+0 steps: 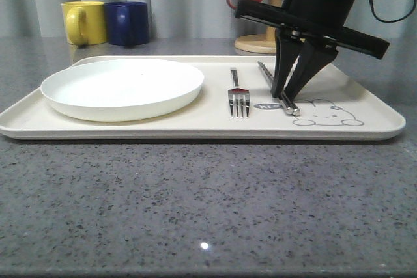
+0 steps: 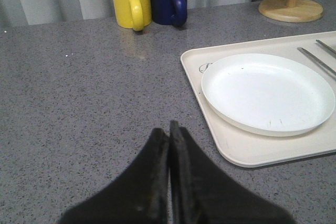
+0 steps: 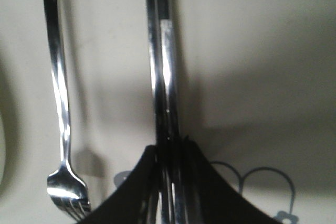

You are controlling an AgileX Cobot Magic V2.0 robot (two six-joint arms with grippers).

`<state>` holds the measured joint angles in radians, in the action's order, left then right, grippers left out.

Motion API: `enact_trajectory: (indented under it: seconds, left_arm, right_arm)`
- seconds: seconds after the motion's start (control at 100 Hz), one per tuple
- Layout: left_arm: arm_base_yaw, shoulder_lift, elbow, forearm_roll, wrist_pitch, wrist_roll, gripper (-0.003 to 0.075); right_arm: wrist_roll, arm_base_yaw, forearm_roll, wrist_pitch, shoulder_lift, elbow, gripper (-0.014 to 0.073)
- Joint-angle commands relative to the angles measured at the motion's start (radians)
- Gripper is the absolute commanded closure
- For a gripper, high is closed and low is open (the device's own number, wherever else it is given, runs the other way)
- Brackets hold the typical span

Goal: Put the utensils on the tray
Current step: 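Place the chopsticks on the tray beside the fork and release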

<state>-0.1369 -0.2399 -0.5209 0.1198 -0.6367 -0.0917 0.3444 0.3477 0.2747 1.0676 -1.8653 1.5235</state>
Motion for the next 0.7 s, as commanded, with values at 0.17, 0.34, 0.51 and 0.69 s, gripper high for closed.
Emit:
enact_trajectory:
  seconds: [0.17,0.34,0.51,0.69]
  left_arm:
    - [-0.007,-0.010,-0.025,0.012,0.077,0.010,0.0739]
    - [-0.007,-0.010,-0.025,0.012,0.077,0.010,0.0739]
    - [-0.007,-0.010,-0.025,0.012,0.077,0.010,0.0739]
    - [-0.007,-0.010,-0.025,0.012,0.077,0.010,0.0739]
  right_arm:
    - [0.005,0.000,0.015,-0.020,0.043,0.022,0.0502]
    - [0.005,0.000,0.015,-0.027,0.044,0.023,0.0240]
    - [0.005,0.000,0.015,-0.040,0.073,0.026,0.0222]
    - [0.003,0.000,-0.108,-0.049,0.178,0.026,0.0222]
